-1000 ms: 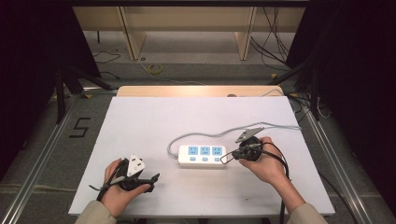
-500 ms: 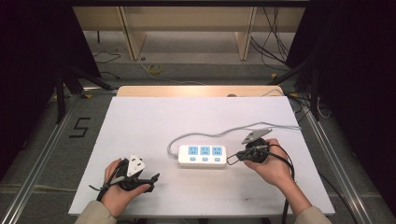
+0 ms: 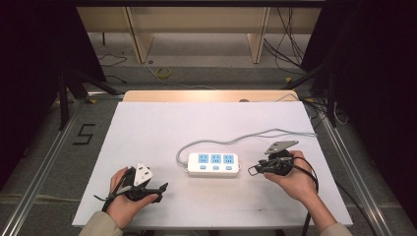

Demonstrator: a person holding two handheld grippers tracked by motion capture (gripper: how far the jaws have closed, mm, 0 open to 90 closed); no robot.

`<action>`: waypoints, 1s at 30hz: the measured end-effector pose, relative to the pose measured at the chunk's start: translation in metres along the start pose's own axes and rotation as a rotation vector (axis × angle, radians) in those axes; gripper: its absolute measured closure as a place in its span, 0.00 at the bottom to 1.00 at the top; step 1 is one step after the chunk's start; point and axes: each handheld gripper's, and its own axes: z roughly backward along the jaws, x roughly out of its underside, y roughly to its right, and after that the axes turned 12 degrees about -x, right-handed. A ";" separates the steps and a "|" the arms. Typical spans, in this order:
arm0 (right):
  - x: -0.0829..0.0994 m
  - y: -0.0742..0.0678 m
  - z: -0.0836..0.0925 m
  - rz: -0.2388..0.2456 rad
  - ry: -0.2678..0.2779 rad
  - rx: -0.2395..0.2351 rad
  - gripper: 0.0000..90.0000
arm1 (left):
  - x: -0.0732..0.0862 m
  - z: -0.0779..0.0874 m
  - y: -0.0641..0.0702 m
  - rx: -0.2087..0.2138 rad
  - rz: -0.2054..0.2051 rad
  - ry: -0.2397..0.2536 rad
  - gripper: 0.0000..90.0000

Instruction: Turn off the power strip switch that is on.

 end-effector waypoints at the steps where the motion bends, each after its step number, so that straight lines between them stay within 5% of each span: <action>1: 0.002 0.000 0.001 -0.007 0.002 -0.002 0.74 | 0.000 0.000 0.000 0.000 0.001 -0.001 0.20; 19: 0.036 0.002 0.007 -0.002 0.090 0.022 0.51 | 0.001 -0.001 0.000 -0.002 -0.001 -0.006 0.20; 30: 0.045 0.001 0.004 -0.007 0.144 0.032 0.48 | 0.001 -0.003 0.000 0.001 -0.002 -0.014 0.19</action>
